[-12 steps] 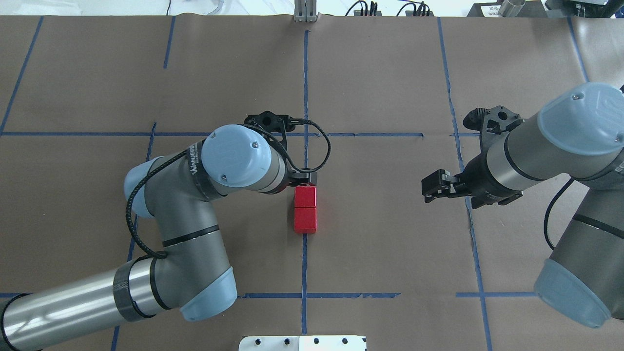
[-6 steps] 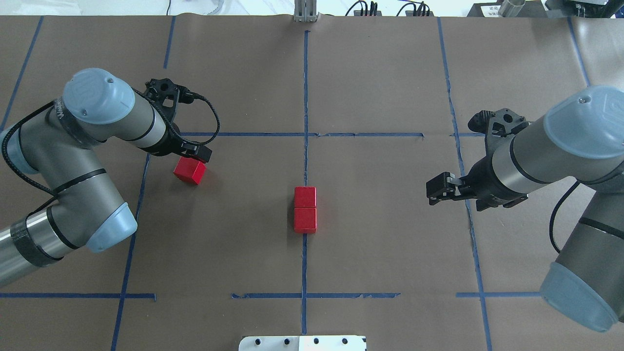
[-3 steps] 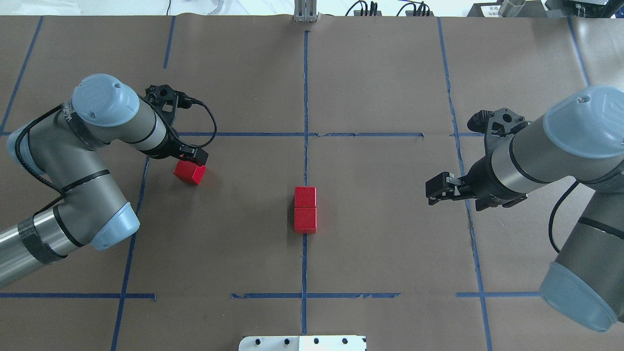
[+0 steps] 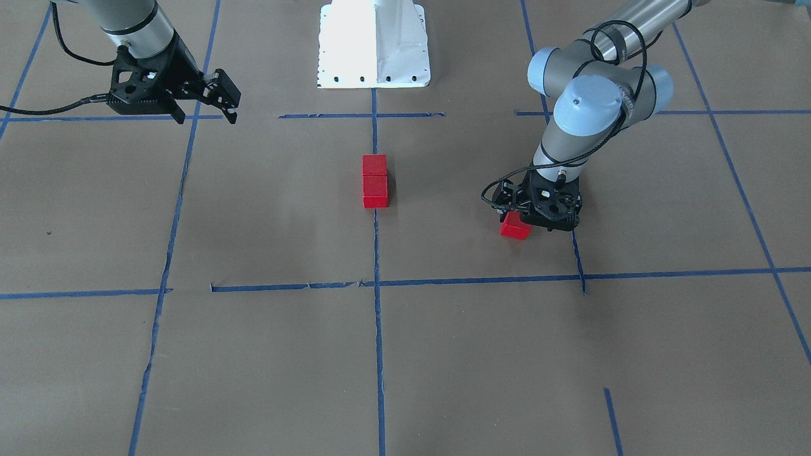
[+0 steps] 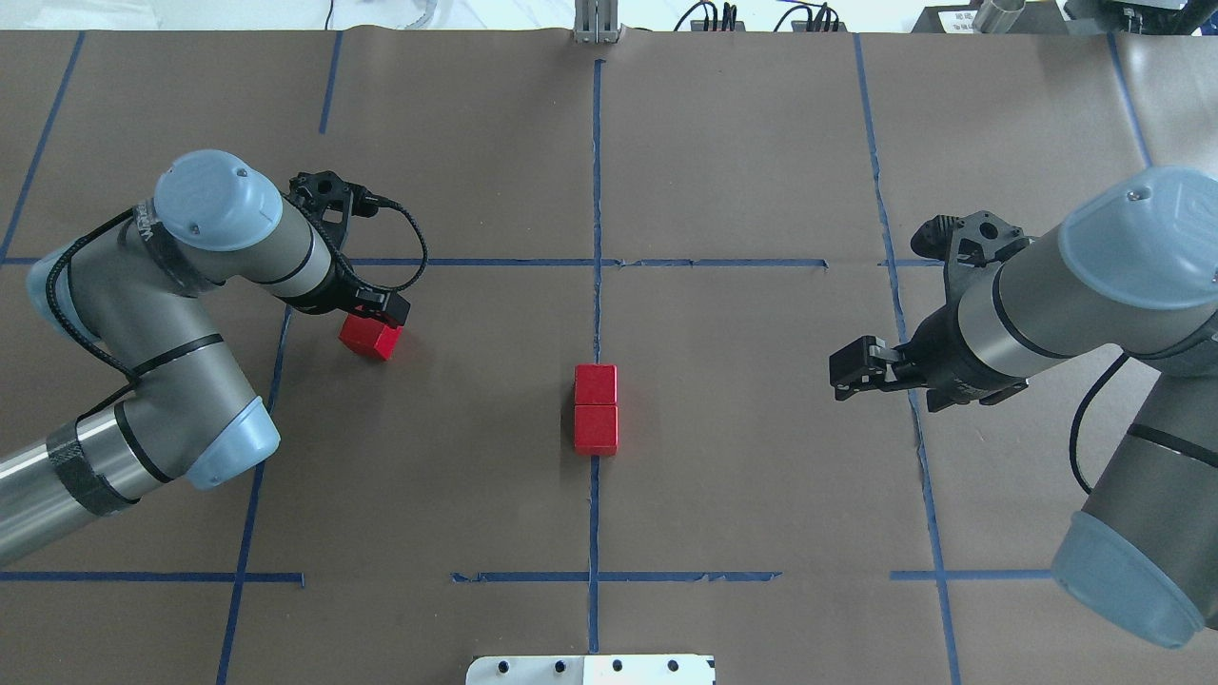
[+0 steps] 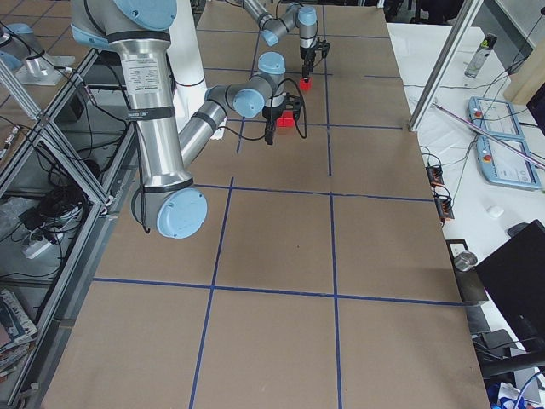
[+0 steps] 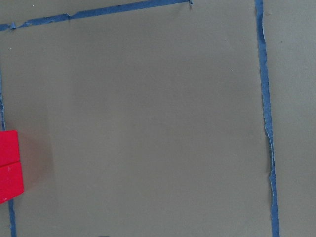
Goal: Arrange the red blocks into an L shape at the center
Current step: 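Grasp the last red cube with the left gripper and lift it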
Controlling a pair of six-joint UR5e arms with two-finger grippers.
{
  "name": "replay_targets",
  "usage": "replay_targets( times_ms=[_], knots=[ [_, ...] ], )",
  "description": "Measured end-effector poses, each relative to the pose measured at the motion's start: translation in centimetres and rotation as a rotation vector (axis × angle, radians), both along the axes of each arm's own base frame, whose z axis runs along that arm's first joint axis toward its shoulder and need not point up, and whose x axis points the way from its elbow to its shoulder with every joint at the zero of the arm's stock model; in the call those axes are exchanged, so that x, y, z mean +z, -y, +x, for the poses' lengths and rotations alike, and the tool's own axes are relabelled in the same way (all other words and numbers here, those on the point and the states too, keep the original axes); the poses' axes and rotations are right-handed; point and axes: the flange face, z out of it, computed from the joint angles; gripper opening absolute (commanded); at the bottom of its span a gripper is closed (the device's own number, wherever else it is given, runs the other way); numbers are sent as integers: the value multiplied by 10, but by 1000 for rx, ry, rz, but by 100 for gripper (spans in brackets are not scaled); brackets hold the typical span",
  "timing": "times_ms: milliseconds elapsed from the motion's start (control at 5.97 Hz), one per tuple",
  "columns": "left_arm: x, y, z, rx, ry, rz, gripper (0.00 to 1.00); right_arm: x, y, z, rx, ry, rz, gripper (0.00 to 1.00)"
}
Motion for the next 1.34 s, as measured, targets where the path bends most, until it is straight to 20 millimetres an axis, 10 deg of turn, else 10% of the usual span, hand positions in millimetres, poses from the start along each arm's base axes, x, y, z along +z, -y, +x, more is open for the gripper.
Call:
replay_targets(
  times_ms=[168, 335, 503, 1341],
  knots=[
    [2, -4, 6, 4, 2, -10, 89, 0, 0, 0, 1, 0, 0, 100],
    [5, -6, 11, 8, 6, -17, 25, 0, 0, 1, 2, 1, 0, 100],
    [3, -7, 14, 10, 5, -16, 0, 0, 0, 1, 2, 1, 0, 100],
    [-74, -17, -6, -261, -14, -287, 0, -6, -2, 11, 21, 11, -4, 100]
  ],
)
